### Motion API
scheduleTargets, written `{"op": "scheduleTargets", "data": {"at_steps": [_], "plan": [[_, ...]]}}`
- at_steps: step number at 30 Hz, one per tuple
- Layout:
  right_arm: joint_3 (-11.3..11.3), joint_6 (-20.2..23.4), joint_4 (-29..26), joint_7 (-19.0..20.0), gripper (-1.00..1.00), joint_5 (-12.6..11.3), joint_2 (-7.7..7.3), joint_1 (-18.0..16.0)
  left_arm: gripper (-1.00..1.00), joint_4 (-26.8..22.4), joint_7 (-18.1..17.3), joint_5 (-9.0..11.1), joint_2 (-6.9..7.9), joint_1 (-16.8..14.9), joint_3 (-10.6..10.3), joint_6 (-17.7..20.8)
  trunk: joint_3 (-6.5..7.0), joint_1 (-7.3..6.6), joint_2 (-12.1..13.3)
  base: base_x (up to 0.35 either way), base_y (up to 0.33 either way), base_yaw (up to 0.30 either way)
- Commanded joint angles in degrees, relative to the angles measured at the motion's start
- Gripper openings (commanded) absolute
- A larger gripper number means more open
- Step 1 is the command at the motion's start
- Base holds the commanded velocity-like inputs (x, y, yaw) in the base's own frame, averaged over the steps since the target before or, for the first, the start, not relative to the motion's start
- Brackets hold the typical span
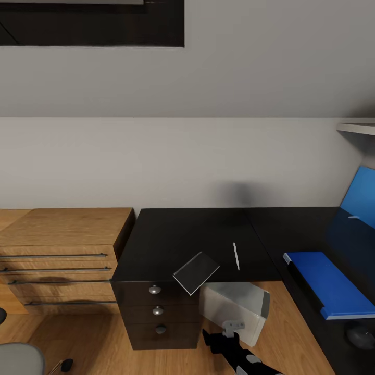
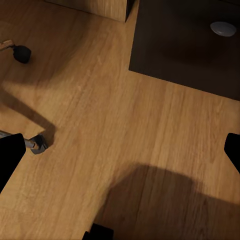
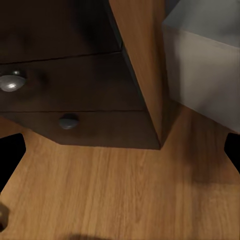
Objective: In the bedroom, organize the workspace by keeping the computer under the desk, ensuring the monitor is on the desk, placing the keyboard on the desk next to the monitor, placing the mouse on the desk next to the keyboard, moving the folder from the swivel chair onto the desk next to the mouse, stacking the notebook on top of the folder with the pen on top of the notebook, and positioning the swivel chair next to the desk.
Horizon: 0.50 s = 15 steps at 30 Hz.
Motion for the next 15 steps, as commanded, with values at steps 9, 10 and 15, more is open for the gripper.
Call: {"op": "scheduleTargets", "data": {"at_steps": [9,10,15], "plan": [[-3.2,-0.1,0.1,0.3,1.00,-0.6,0.01,0.0,1.00,-0.1,-0.1,0.4,-0.02,0.0,0.0,0.0,-0.05,0.00,0.0,0.000,0.000,0.000],[-4.0,-0.1,0.1,0.3,1.00,-0.6,-0.01,0.0,1.00,-0.1,-0.1,0.5,-0.01,0.0,0.0,0.0,-0.05,0.00,0.0,0.000,0.000,0.000],[-4.6,-0.2,0.1,0.3,1.00,-0.6,-0.03,0.0,1.00,-0.1,-0.1,0.5,-0.01,0.0,0.0,0.0,-0.05,0.00,0.0,0.000,0.000,0.000]]}}
